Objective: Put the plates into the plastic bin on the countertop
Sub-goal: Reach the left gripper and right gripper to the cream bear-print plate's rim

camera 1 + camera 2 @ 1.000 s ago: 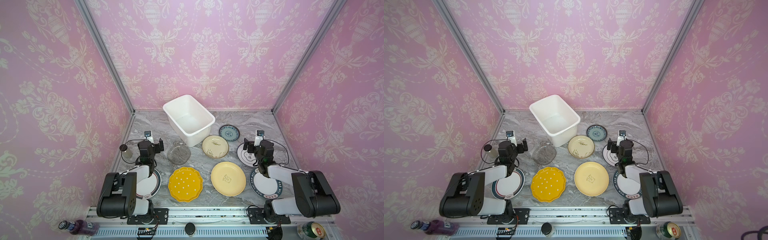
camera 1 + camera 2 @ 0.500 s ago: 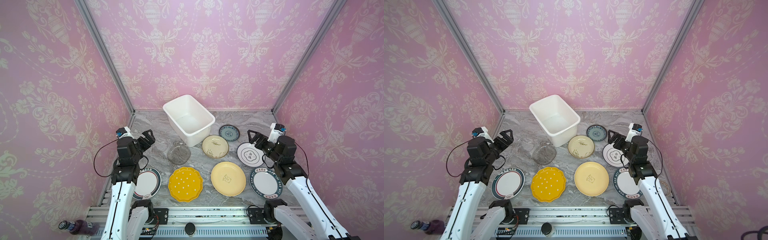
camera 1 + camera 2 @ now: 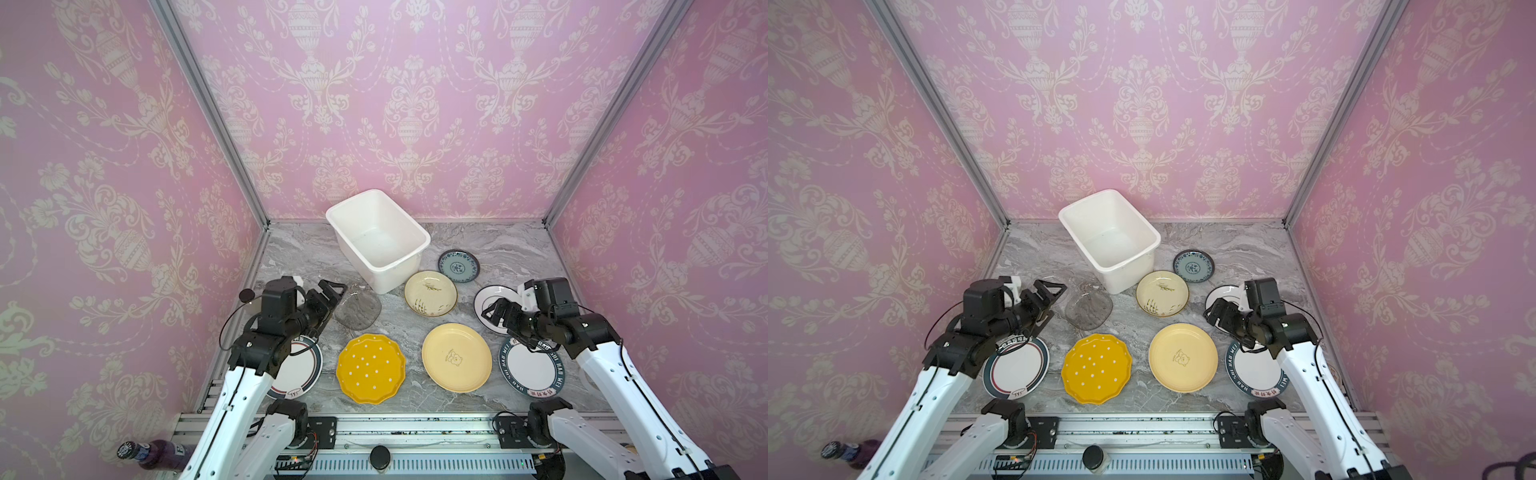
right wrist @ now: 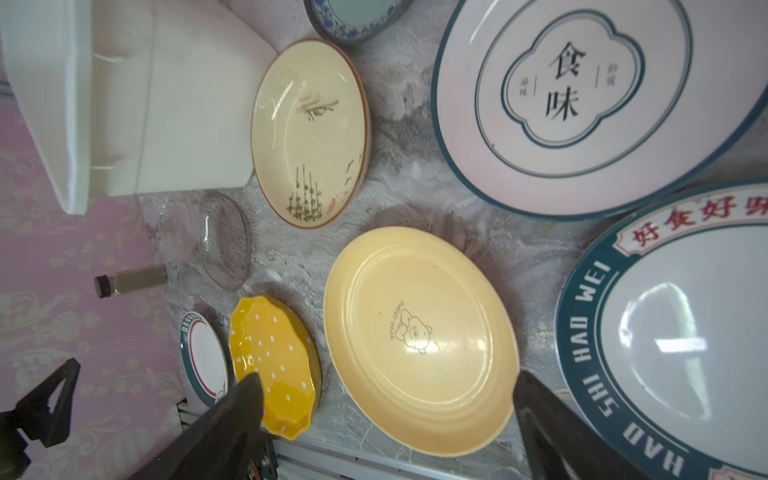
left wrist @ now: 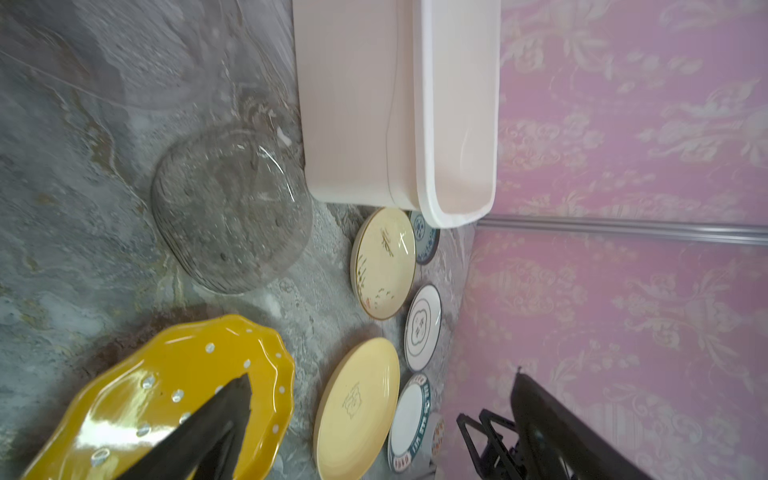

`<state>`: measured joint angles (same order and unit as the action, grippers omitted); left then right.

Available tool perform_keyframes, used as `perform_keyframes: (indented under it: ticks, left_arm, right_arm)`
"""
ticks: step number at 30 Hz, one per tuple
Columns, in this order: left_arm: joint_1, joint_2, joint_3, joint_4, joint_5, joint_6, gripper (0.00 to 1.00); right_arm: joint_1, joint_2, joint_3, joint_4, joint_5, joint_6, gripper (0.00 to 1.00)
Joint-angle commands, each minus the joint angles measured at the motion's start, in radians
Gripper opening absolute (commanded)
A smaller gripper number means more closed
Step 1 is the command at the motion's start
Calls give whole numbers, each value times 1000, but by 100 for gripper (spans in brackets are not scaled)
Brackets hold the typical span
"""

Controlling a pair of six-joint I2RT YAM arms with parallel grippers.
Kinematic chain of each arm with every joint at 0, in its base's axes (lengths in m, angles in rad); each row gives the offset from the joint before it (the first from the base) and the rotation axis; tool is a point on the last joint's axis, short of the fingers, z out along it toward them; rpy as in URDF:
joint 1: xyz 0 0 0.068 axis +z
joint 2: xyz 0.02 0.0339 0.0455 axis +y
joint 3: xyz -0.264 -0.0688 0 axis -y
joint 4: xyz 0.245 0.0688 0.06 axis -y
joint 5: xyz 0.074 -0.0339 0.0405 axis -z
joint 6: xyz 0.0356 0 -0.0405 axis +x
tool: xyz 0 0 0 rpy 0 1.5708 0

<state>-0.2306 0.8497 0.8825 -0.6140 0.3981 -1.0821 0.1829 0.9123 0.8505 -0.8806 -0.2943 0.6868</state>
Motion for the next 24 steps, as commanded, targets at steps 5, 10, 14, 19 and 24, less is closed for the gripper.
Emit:
perform_keyframes:
  ticks: [5,10,14,19,24]
  left_arm:
    - [-296,318,222,-227,63,178,99]
    - [-441,394,221,-142,-20,155,99]
    - [-510,342,132,33,-185,42,99]
    - [-544,367,54,161,-159,-55,99]
    - [-614,469,149,163,-143,-6,99]
  right_arm:
    - [105,51,-112,-38,-13,42,96]
    - [129,30,-191,-25,36,72,96]
    - [142,11,-249,12,58,129,95]
    - [168,9,-278,27,83,160,93]
    - [183,6,-308,64,83,181,90]
